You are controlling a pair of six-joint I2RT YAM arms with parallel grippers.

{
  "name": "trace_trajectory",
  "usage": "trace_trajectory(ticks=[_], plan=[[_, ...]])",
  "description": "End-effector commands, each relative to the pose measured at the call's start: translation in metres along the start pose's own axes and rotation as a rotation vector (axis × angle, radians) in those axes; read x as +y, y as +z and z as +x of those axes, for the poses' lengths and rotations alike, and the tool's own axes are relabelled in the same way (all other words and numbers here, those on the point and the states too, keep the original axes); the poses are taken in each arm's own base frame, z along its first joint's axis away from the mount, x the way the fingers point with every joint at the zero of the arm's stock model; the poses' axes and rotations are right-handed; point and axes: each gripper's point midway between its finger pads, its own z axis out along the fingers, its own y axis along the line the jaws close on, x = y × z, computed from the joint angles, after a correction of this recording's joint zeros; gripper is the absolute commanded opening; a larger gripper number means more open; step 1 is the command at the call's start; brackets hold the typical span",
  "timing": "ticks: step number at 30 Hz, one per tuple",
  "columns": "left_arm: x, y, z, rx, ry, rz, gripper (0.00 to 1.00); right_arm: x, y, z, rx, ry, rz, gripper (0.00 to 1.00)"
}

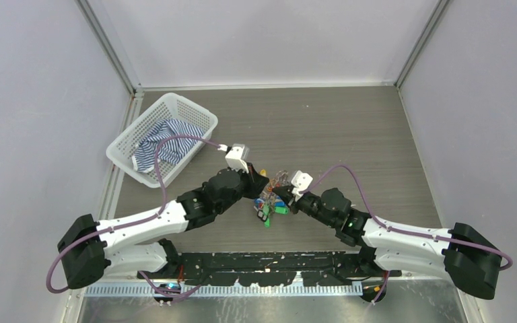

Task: Remove the keys from the keyring

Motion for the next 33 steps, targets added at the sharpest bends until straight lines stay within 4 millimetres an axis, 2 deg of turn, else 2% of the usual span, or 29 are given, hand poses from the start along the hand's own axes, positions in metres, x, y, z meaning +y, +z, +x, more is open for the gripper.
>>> trace_trajectory(ticks=[1, 5, 13, 24, 33], plan=[[0.025, 0.004, 0.01, -0.002, -0.036, -0.109, 0.01, -0.01, 0.001, -0.037, -0.132, 0.007, 0.051, 0.01], [0.027, 0.005, 0.014, 0.003, -0.057, -0.116, 0.0, -0.01, 0.001, -0.035, -0.127, 0.015, 0.054, 0.01], [0.018, -0.001, -0.004, -0.096, -0.029, -0.029, 0.01, -0.019, 0.0, -0.036, -0.138, 0.066, 0.108, 0.01], [-0.01, -0.014, -0.019, -0.211, 0.151, 0.144, 0.01, -0.025, 0.005, -0.034, -0.097, 0.146, 0.133, 0.01], [-0.033, -0.022, -0.016, -0.228, 0.304, 0.258, 0.01, -0.027, 0.01, -0.037, -0.072, 0.229, 0.13, 0.01]])
